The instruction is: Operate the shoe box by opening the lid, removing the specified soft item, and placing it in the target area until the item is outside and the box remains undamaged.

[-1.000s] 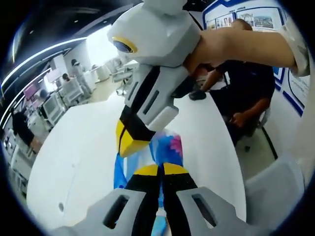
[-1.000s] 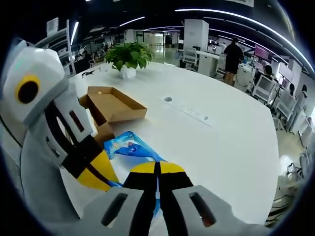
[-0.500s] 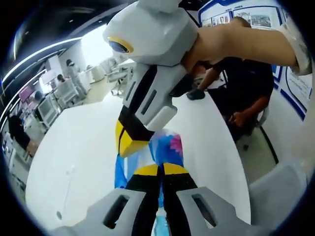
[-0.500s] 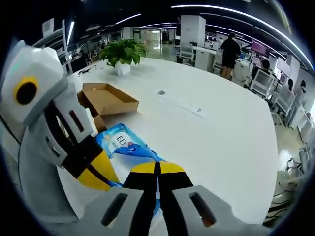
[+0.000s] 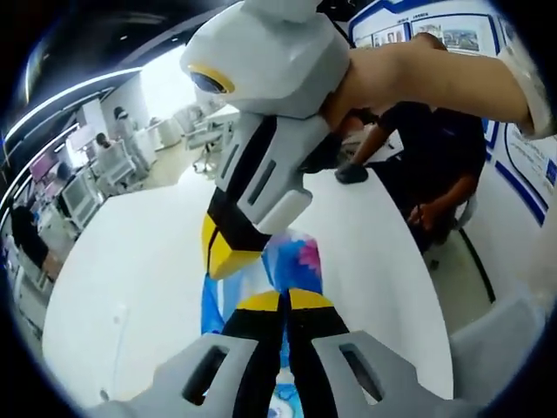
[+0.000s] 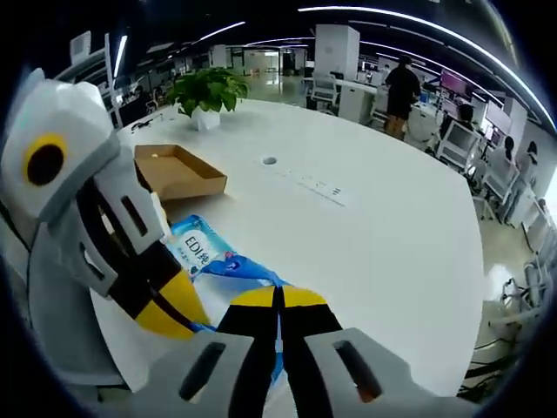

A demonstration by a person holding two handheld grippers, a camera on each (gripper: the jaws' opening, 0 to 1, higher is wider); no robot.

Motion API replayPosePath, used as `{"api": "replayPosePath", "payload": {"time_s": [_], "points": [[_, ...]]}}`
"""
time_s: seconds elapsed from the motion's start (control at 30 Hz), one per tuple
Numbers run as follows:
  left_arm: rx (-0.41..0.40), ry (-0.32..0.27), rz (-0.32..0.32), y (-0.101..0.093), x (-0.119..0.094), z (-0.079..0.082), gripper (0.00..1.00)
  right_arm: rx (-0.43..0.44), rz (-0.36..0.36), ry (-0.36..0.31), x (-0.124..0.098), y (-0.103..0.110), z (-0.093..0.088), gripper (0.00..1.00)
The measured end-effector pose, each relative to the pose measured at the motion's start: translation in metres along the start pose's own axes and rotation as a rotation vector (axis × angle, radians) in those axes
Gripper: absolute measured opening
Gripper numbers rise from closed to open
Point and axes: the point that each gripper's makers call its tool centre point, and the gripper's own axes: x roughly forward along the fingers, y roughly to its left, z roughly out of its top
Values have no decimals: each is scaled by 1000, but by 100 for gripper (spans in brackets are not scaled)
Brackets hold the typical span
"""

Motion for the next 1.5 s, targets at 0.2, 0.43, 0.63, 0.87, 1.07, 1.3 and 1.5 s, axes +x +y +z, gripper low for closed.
{"api": "replayPosePath", "payload": {"time_s": [0.2, 0.43, 0.63, 0.87, 1.07, 1.3, 1.5], "points": [[12, 6, -15, 1, 14, -1, 0, 3, -11, 14, 1, -7, -9, 0], [3, 14, -32, 3, 29, -5, 0, 14, -9, 40, 6, -15, -21, 0], [-8, 22, -45, 4, 43, -10, 0, 22, -6, 57, 15, -20, -31, 0], [-33, 50, -74, -1, 60, -24, 0, 41, -1, 83, 26, -23, -50, 0], [-45, 68, -90, -4, 71, -34, 0, 55, 0, 103, 33, -26, -66, 0], [-63, 80, -103, -5, 82, -42, 0, 76, -3, 103, 39, -29, -74, 0], [-77, 81, -110, -5, 87, -46, 0, 78, -2, 106, 44, -31, -76, 0]]}}
